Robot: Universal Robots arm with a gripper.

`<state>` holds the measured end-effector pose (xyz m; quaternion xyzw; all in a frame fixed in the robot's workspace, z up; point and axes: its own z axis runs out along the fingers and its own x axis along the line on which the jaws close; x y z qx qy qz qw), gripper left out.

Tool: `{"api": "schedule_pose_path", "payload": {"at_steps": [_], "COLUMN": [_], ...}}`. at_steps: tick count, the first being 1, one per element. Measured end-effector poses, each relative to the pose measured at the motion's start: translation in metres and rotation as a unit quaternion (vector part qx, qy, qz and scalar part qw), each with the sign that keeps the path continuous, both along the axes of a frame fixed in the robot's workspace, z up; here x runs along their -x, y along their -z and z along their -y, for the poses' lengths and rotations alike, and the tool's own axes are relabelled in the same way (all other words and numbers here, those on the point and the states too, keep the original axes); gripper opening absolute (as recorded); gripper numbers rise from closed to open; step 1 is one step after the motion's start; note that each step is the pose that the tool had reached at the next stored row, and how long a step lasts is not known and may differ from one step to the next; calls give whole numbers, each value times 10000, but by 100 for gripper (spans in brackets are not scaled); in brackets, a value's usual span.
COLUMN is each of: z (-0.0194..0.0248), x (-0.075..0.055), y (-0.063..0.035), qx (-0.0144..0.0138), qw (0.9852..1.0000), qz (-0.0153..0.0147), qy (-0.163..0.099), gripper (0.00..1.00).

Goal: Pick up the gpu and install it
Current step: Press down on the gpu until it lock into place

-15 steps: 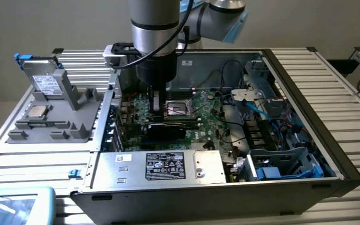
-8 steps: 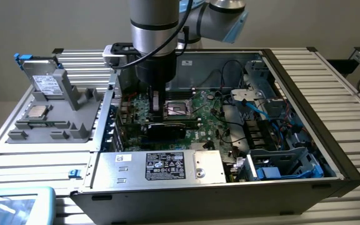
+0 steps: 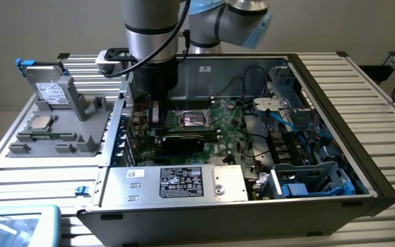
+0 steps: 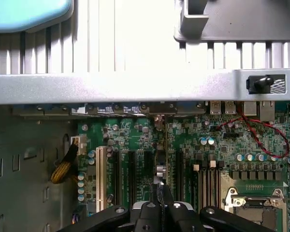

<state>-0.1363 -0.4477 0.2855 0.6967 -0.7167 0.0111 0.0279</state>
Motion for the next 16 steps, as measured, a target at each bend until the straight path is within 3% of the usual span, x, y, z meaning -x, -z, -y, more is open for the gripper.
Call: {"api": "schedule_pose_path", "payload": {"at_steps": [16], "z": [-61], "x": [93], "y": [61], "qx": [-11], "qw": [10000], "qz": [0], "qy": [0], "gripper": [12]}}
